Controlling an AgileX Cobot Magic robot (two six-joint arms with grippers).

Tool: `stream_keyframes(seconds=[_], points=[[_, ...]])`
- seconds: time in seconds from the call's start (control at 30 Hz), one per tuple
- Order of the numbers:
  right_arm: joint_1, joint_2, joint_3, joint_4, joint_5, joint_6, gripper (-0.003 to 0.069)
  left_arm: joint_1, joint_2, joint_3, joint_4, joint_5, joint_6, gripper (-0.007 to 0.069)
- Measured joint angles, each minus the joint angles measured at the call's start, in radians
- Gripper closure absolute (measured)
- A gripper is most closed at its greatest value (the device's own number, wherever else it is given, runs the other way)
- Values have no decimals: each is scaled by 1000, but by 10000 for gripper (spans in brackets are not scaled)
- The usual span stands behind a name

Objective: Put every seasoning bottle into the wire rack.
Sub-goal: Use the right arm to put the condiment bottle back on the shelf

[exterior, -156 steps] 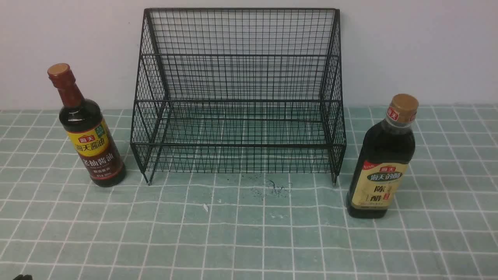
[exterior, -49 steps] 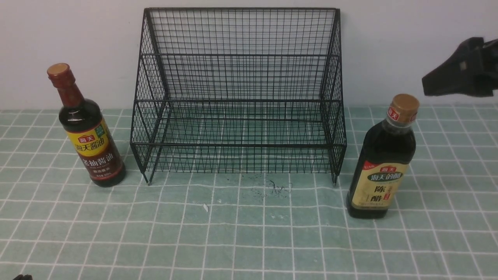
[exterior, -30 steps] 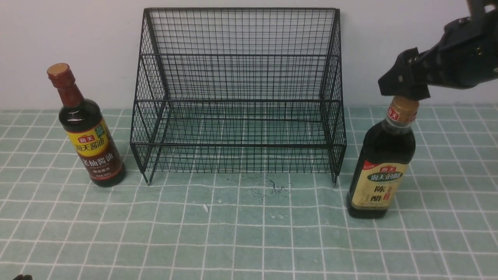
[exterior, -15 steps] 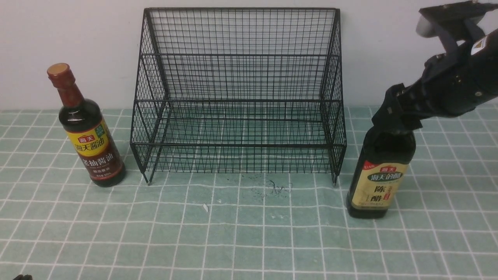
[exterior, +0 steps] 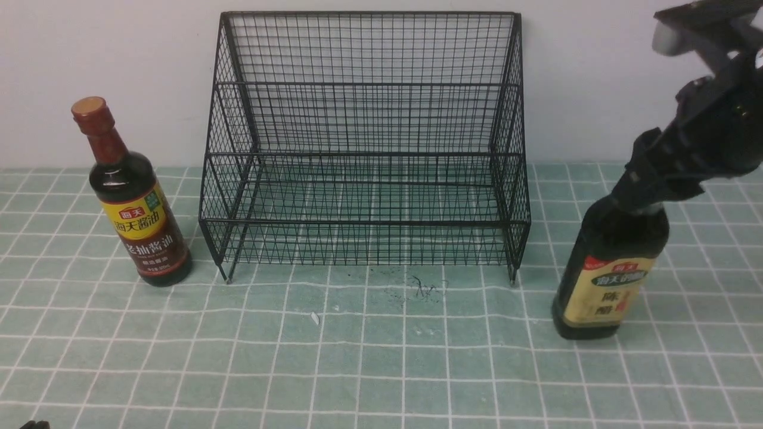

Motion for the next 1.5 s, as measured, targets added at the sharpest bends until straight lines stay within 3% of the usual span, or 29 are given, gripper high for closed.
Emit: stream_keyframes(seconds=[0.13,0.37,0.5,0.87,1.5], points=[[0,-55,-98,59,34,-68,323,0,0,0,0,0,0,631],[0,-50,-245,341,43,-144,323,0,0,0,0,0,0,631],[5,20,-295,414,-4,-148,323,0,0,0,0,0,0,631],[7,213,-346,380,-219,-140,323,0,0,0,0,0,0,631],[18,357,-348,267,-172,-124,323,0,0,0,0,0,0,631]])
